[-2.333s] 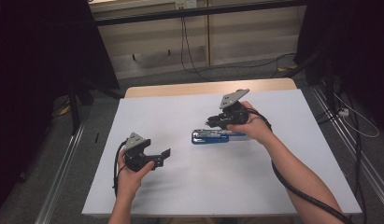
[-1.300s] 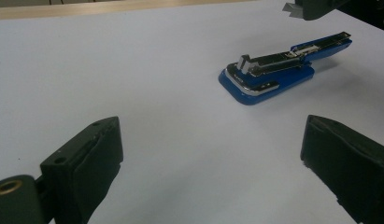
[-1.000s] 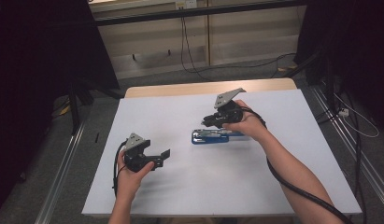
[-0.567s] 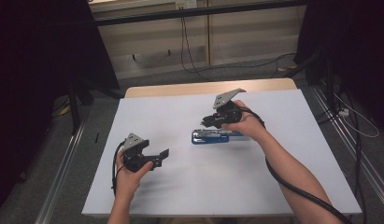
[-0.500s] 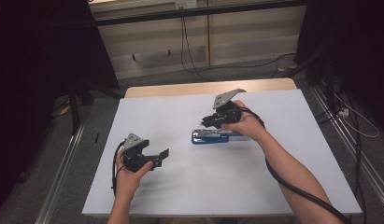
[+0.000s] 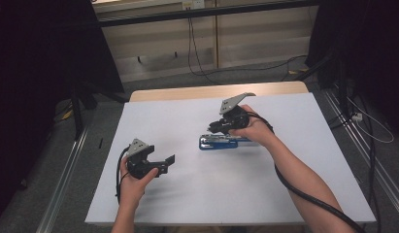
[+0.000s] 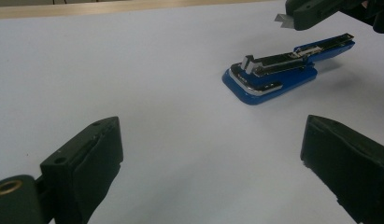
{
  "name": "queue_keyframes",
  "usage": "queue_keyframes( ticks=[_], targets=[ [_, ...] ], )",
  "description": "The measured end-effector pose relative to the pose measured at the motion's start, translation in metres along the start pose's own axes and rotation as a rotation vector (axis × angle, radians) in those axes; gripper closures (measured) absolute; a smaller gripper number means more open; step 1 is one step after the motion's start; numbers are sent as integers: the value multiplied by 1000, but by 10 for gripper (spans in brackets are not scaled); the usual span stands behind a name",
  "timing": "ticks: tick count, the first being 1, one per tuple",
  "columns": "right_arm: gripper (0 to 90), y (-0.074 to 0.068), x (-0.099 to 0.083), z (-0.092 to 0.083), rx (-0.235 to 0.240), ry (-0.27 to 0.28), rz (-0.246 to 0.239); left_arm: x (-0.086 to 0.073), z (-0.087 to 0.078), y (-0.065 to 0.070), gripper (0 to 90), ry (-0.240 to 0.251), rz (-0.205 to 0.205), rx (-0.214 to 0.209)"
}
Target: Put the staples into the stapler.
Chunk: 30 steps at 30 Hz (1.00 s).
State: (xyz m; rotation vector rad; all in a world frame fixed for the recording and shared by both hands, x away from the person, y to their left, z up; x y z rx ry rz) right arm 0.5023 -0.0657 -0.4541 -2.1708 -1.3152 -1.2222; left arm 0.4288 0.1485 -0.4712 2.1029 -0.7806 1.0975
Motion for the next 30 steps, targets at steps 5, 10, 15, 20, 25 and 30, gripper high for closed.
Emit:
queue_keyframes(
  ticks=[5,10,15,20,25,30],
  targets=[
    [793,-1,-1,2,8,-1,-12,0,-1,-1,61,0,2,4],
    [793,-2,-1,4,14,0,-13,1,0,0,61,4,6,3],
    [793,-2,-2,6,21,0,-11,0,0,0,61,3,4,2],
    [793,-2,-1,8,30,5,-16,0,-1,0,61,0,2,4],
    [793,-2,-1,9,38,5,-19,0,0,0,61,-3,5,5],
    [793,-1,-3,10,44,2,-16,-1,0,-1,61,-7,6,9]
  ],
)
Point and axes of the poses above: each handheld gripper's, and its own axes: z roughly forward along the jaws, x roughly out of its top, y roughly to its right, the point moved 9 cm from there along z, roughly forward along the jaws, and after that the axes turned 13 degrees about -x, right-handed, at the moved point
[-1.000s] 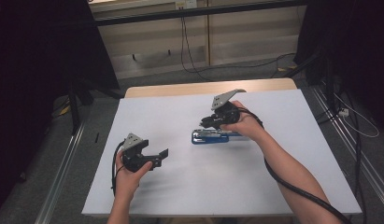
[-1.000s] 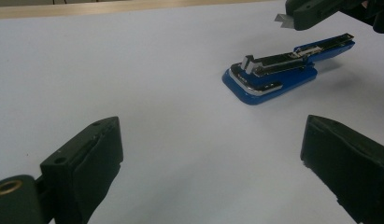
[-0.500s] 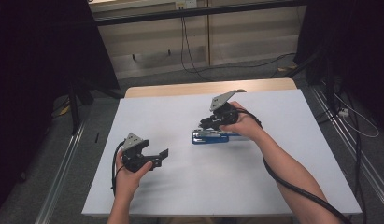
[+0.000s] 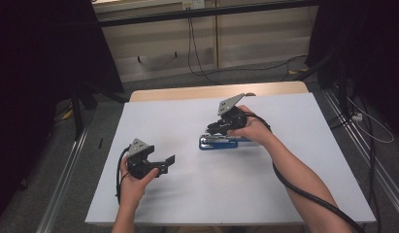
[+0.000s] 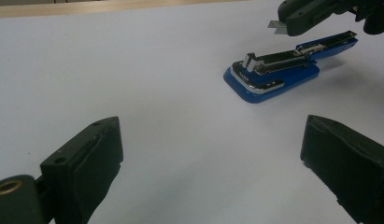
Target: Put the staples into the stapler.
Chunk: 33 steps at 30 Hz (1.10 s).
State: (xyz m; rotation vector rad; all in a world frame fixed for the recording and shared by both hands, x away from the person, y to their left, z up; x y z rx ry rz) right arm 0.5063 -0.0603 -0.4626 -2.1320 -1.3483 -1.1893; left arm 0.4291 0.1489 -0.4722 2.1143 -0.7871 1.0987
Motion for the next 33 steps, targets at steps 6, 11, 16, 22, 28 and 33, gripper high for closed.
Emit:
queue_keyframes(
  ticks=[6,11,16,22,28,33],
  targets=[
    [793,1,-2,4,6,-1,4,0,0,0,61,-3,2,0],
    [793,1,-4,6,14,-4,6,0,0,0,61,2,2,0],
    [793,0,-4,8,21,-6,2,0,0,-1,61,3,0,1],
    [793,0,-6,12,26,-15,-9,-1,0,-1,61,-2,-3,2],
    [793,-1,-9,15,30,-19,-13,-1,0,0,61,0,-3,2],
    [793,-1,-10,16,35,-18,-22,-1,1,-1,61,-3,-3,3]
  ],
)
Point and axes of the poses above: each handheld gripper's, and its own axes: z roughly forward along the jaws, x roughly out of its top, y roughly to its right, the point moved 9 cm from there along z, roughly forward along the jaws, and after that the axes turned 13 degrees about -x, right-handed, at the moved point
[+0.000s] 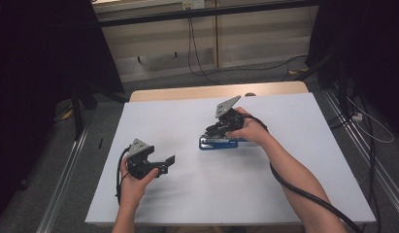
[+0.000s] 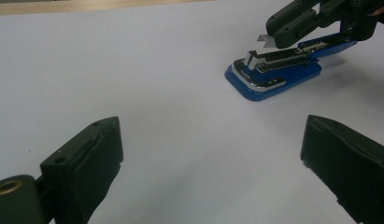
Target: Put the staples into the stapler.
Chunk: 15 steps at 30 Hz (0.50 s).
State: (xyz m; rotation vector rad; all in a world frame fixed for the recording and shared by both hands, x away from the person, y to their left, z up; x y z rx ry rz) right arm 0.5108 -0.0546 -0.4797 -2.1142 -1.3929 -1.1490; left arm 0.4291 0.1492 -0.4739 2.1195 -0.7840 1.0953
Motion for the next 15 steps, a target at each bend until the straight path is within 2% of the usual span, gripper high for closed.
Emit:
queue_keyframes(
  ticks=[15],
  targets=[
    [793,-3,-2,4,22,-6,-24,-1,0,0,61,-3,-6,1]
  ],
)
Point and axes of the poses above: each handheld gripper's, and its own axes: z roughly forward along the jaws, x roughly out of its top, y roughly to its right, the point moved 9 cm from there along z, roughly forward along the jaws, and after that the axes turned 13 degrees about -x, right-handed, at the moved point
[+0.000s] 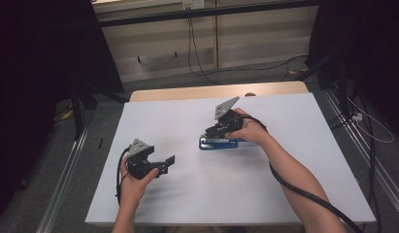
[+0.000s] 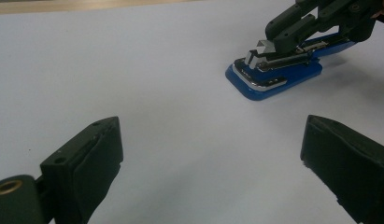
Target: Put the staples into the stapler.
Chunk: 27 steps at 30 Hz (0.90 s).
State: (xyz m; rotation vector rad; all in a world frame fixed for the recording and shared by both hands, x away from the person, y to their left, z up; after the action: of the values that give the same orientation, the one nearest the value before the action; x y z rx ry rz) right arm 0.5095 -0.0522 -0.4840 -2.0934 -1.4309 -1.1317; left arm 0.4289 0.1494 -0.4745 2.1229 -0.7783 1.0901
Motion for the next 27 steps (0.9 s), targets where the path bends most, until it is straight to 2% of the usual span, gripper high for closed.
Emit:
queue_keyframes(
  ticks=[27],
  targets=[
    [793,-3,-4,3,16,-1,-8,-1,1,0,61,-5,8,-2]
  ],
)
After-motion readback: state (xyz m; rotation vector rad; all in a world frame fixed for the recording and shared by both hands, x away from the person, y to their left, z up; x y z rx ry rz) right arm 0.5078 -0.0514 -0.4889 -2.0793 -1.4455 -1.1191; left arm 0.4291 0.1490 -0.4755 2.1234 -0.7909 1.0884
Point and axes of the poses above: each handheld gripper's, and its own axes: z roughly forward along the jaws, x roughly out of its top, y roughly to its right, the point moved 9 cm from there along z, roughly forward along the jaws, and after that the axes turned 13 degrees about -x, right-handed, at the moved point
